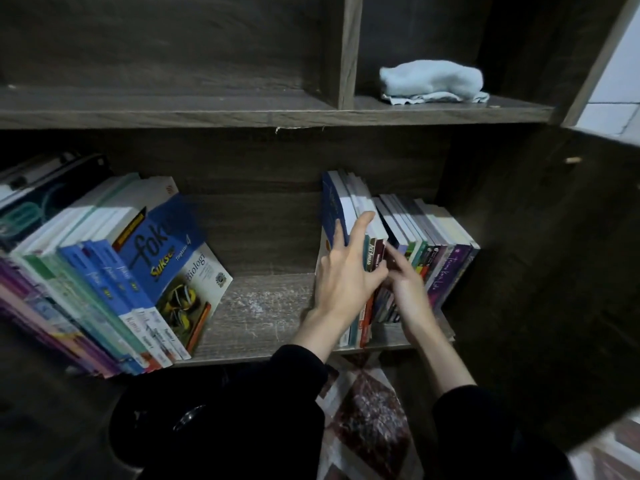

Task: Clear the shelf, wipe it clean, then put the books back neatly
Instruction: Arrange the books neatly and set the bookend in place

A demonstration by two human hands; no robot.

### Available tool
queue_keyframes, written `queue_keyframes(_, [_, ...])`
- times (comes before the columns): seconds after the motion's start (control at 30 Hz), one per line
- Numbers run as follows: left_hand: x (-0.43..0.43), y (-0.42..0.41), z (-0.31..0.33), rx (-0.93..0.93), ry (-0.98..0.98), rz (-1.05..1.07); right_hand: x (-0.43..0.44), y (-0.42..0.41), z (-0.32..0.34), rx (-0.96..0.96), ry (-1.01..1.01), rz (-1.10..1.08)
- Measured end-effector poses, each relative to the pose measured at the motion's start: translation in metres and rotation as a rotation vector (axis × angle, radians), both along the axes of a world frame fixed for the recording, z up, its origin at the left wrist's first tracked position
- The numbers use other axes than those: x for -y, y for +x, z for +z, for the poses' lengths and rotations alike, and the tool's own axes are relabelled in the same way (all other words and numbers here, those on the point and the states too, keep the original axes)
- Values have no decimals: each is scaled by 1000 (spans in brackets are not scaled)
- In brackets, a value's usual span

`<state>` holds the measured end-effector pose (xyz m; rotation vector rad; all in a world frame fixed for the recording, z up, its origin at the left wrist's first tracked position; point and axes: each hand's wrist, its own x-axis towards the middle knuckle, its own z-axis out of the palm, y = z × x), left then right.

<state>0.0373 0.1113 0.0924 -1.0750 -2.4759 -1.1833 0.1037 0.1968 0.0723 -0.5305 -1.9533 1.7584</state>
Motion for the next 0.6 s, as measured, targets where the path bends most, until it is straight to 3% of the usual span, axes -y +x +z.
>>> queue_keyframes(0.1, [5, -2, 2, 18, 13, -11, 5, -4, -19, 118, 209, 123])
queue_keyframes(0.23, [18, -9, 5, 40, 50, -14, 15, -12, -37, 316, 221, 331])
queue_keyframes(0.43, [47, -21, 5, 75, 117, 48, 47, -38, -57, 297, 429, 166])
queue_keyframes(0.6, [89, -43, 6, 78, 152, 148, 83, -61, -59, 306, 502, 216])
